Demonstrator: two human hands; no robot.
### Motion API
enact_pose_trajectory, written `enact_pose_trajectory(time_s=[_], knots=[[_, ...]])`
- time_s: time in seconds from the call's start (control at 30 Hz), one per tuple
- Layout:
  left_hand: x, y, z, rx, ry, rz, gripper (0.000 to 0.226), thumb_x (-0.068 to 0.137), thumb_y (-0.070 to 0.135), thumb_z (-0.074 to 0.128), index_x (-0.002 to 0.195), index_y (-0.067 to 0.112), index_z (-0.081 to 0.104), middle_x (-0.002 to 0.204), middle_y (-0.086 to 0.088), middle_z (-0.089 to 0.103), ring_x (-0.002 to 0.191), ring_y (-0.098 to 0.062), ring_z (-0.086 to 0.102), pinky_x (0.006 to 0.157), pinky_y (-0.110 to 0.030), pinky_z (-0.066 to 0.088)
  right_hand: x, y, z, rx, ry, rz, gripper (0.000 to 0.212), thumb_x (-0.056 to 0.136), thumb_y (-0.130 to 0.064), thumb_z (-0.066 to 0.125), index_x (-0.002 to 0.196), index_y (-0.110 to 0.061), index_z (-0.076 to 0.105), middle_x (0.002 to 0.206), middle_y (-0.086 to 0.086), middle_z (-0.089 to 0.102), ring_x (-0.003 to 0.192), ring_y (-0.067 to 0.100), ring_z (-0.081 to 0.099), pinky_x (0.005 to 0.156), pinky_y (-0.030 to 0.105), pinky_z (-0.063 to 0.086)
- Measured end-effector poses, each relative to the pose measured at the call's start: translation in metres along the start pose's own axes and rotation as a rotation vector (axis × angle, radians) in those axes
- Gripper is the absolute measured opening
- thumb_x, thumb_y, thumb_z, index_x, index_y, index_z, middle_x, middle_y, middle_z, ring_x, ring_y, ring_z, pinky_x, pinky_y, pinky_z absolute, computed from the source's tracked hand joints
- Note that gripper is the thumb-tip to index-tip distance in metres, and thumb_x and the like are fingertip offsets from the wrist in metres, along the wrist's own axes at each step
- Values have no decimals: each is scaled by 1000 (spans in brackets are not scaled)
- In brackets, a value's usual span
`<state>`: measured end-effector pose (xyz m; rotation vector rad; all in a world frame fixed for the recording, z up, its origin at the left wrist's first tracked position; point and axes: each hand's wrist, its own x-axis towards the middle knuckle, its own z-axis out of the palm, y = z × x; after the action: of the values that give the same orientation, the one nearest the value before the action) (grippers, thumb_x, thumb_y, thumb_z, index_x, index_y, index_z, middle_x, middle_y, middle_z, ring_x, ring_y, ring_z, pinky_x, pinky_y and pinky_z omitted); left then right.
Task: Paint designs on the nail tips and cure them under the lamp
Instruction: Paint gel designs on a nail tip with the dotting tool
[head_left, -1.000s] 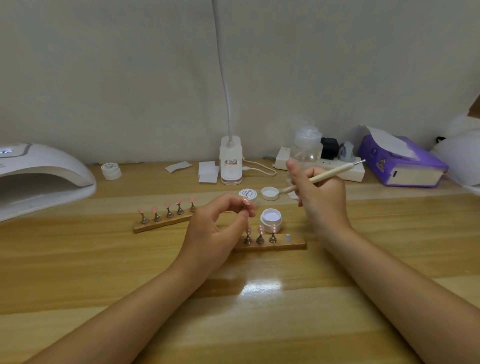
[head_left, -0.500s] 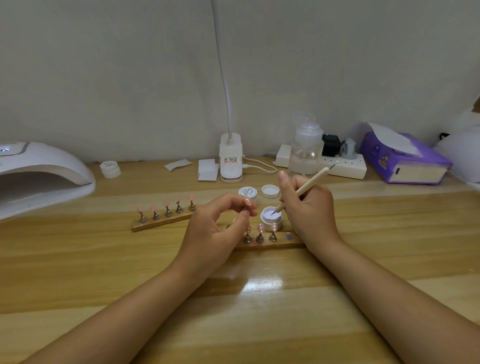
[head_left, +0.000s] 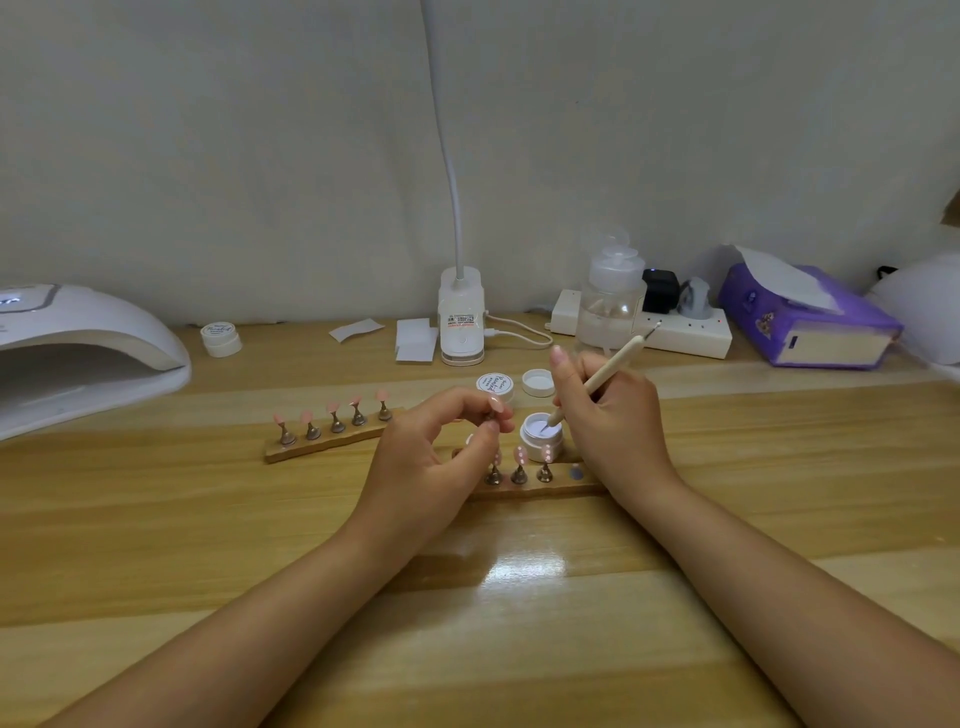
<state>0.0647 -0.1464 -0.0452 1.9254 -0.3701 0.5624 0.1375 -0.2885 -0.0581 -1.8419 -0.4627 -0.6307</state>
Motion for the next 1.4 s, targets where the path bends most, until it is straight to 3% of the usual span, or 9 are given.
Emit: enact_pose_trajectory(time_s=[0.13, 0.3, 0.43, 0.67, 0.83, 0.93, 1.03, 1.23, 1.4], knots=[[0, 0, 0, 7, 2, 1, 24, 83, -6, 58, 83, 17, 64, 80, 7, 66, 79, -7, 61, 68, -5, 43, 0, 3, 1, 5, -17, -4, 49, 93, -24, 51, 48, -20, 34, 44, -15, 50, 52, 5, 50, 48, 13, 34], [0, 0, 0, 27, 0, 11, 28, 83, -5, 58, 83, 22, 63, 80, 11, 65, 80, 0, 60, 68, -5, 43, 1, 1, -1, 37, 2, 13, 49, 93, -25, 51, 53, 1, 42, 49, 15, 49, 54, 22, 52, 50, 28, 38], [0, -1, 0, 28, 4, 5, 26, 83, -5, 59, 83, 20, 63, 81, 10, 66, 80, -4, 61, 69, -4, 42, 1, -1, -1, 74, 37, 25, 49, 93, -23, 51, 60, 12, 47, 55, 23, 53, 52, 9, 55, 51, 25, 41], [-1, -1, 0, -12, 5, -24, 21, 83, -6, 57, 84, 14, 64, 81, 4, 67, 78, -7, 61, 67, -5, 43, 4, 2, -2, 210, 94, 139, 47, 94, -25, 50, 53, -2, 48, 38, -9, 47, 40, 0, 49, 45, 10, 35], [0, -3, 0, -25, 21, -35, 18, 84, 0, 58, 83, 17, 64, 79, 5, 67, 75, -4, 61, 66, -7, 44, 5, -8, -7, 358, 106, 251, 42, 92, -32, 50, 57, -13, 62, 39, -5, 54, 36, 3, 48, 39, 12, 37], [1, -3, 0, -6, 25, -26, 6, 83, 17, 60, 83, 17, 66, 78, 5, 68, 76, -7, 62, 65, -12, 47, 8, -15, -10, 426, 92, 288, 39, 89, -34, 53, 60, -11, 63, 43, -3, 58, 39, 3, 51, 40, 12, 39], [1, -4, 0, 20, 21, 15, 14, 78, 29, 56, 83, 21, 66, 79, 8, 68, 76, -6, 63, 69, -10, 46, 11, -24, -12, 451, 89, 264, 29, 82, -30, 64, 59, -12, 61, 44, -5, 57, 43, 1, 51, 44, 12, 41], [2, -9, 1, 46, 44, 66, 14, 77, 20, 61, 88, 20, 69, 87, 11, 69, 87, -2, 64, 82, -20, 50, 8, -42, -8, 549, -32, 222, 30, 62, -40, 70, 52, -19, 52, 42, -8, 50, 43, 1, 49, 55, 21, 51], [1, -9, 1, 55, 45, 107, 25, 77, 19, 61, 97, 9, 71, 92, 2, 71, 90, -9, 66, 83, -33, 52, 1, -52, -6, 607, -136, 180, 29, 68, -37, 67, 52, -20, 50, 42, -7, 50, 41, 4, 52, 52, 16, 50]])
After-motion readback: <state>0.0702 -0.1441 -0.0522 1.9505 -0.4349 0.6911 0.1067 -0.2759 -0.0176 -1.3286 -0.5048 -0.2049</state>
